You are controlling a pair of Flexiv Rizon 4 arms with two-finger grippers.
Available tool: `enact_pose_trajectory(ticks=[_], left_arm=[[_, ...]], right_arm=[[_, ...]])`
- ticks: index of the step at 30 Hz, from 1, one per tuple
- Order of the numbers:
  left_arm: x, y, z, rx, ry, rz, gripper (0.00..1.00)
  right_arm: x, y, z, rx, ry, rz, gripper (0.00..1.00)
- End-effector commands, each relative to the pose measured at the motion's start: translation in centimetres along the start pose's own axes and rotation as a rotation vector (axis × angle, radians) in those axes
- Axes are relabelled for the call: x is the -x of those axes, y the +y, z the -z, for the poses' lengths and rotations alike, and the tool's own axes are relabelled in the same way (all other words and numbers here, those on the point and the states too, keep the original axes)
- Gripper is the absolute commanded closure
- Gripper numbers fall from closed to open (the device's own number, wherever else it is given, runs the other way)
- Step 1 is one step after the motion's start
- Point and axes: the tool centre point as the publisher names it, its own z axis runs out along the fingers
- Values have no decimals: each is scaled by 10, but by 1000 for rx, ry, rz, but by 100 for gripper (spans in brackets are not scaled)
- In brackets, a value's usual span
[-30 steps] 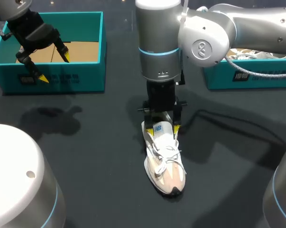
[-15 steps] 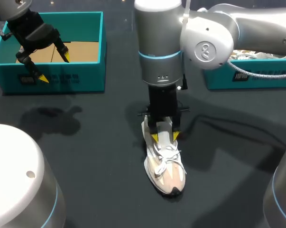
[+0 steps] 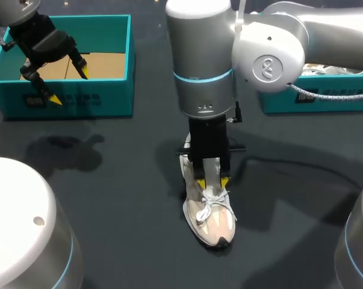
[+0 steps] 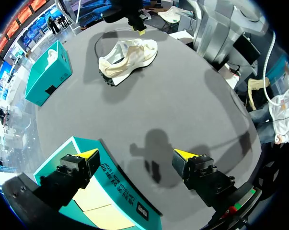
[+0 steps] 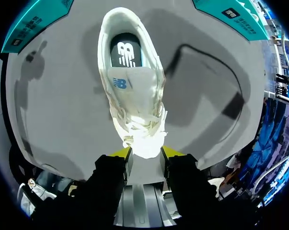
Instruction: Take the shoe out of the shoebox, open the shoe tongue, remove and reinsert the insole, then place the shoe into the shoebox
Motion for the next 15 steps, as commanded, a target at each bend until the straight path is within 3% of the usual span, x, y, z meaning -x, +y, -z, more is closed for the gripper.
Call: enact_pose_trajectory(ticks=[1,8,15], left_arm=[[0,0,0,2,1,-1,0],[0,0,0,2,1,-1,0],[0,0,0,2,1,-1,0]], right_arm=[[3,6,0,22,0,16,67],[4,34,-2,53,-18,66,74],[2,51,-1,66,-4,105,76]])
